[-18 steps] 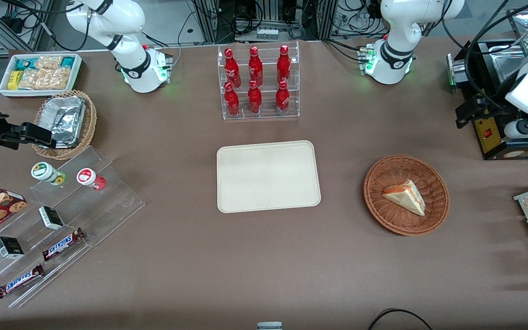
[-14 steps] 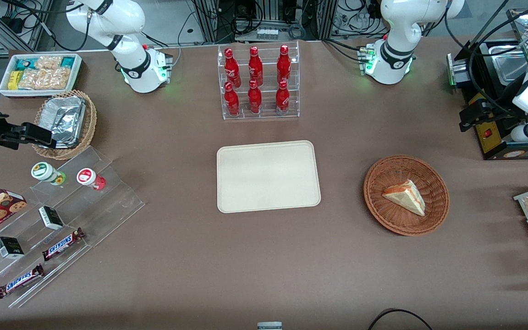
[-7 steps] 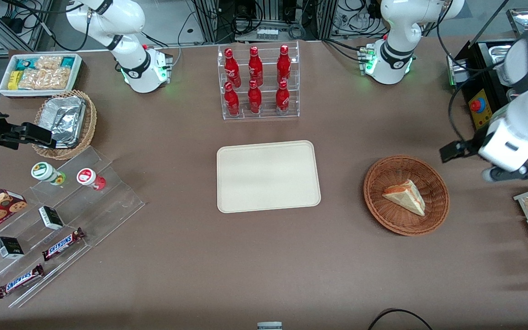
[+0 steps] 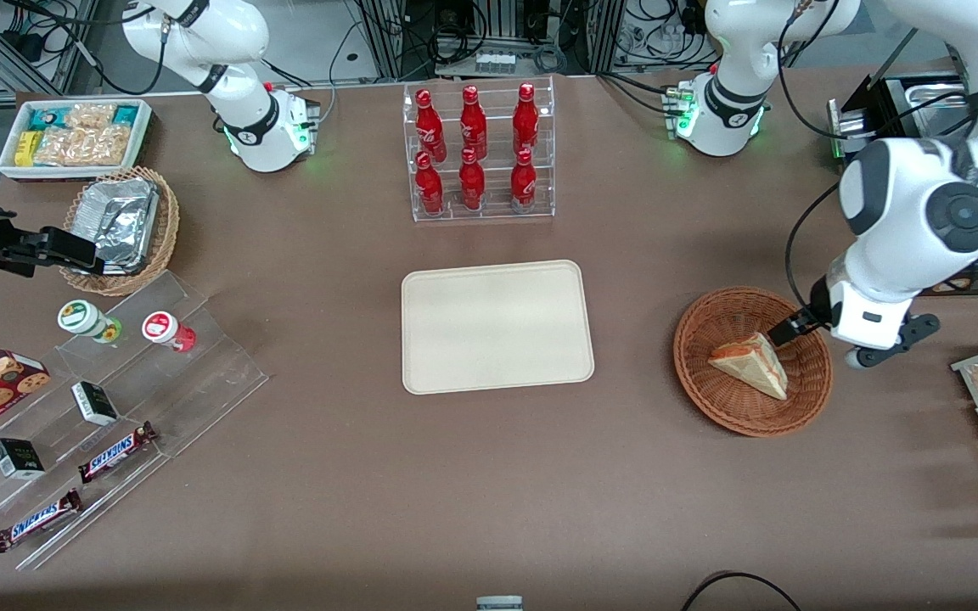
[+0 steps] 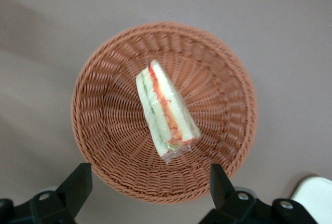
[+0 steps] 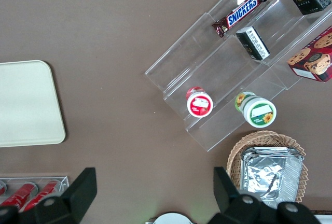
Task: Place sandwich from basket to tray
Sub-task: 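Lower the left gripper and close it on the sandwich's crust edge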
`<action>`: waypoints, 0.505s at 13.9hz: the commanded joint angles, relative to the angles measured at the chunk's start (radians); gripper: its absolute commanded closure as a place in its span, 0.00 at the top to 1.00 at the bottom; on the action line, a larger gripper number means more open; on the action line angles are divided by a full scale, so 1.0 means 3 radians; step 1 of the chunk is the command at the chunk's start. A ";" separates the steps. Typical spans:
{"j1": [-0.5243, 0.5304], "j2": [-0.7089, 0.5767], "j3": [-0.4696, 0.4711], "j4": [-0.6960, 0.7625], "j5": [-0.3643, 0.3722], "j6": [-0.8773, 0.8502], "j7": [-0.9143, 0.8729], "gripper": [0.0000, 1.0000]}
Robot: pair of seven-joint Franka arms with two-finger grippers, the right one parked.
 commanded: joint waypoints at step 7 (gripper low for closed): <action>0.0010 0.0300 -0.0008 -0.0430 -0.0009 0.0847 -0.0901 1.00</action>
